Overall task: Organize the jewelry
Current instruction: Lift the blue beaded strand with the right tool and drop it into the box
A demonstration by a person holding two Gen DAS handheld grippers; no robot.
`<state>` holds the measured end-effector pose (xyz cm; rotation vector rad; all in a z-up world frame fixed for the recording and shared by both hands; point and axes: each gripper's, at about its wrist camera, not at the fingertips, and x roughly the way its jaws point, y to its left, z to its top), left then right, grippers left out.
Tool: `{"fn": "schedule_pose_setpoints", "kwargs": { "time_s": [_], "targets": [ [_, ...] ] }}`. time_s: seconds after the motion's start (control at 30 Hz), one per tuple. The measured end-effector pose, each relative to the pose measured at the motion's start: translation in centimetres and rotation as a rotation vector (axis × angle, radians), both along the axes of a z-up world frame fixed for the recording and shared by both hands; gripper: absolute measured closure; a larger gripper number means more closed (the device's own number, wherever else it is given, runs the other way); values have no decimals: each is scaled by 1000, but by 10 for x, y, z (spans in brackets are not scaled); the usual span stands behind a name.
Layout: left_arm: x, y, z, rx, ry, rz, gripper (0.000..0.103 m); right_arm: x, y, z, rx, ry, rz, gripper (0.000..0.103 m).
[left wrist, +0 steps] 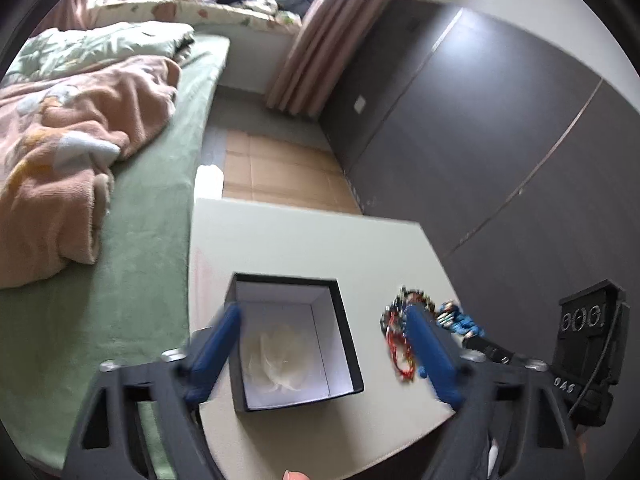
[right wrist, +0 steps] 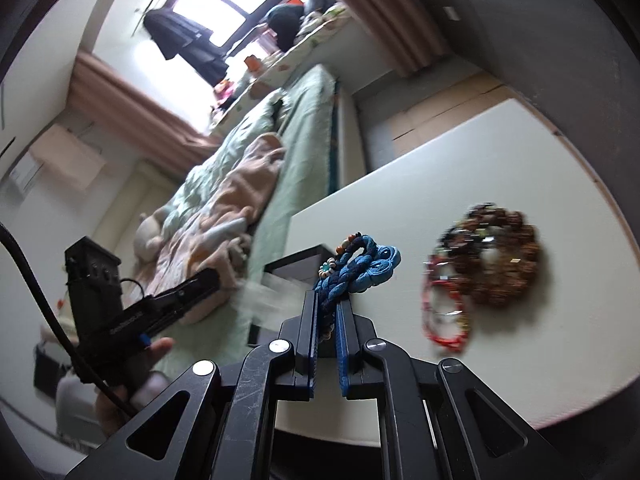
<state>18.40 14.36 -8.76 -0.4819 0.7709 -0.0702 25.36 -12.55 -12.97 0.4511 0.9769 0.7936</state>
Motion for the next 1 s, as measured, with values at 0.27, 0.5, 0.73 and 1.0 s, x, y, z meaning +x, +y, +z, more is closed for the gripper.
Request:
{"fn": "schedule_pose_setpoints", "kwargs": {
  "time_s": [0.27, 0.5, 0.73, 1.0],
  "targets": [
    [-21, 23, 0, 24, 18, 64, 16, 2, 48, -6, 14, 13, 95, 93],
    [-34, 38, -4, 20, 33, 100, 16, 6, 86, -12, 25, 35, 152, 93],
    [-39, 37, -5, 21, 40, 98, 16, 7, 104, -33, -33, 152, 181, 38],
    [-34, 21, -8, 30, 42, 58, 16, 0, 59, -17, -36, 86, 90, 35]
  ]
}}
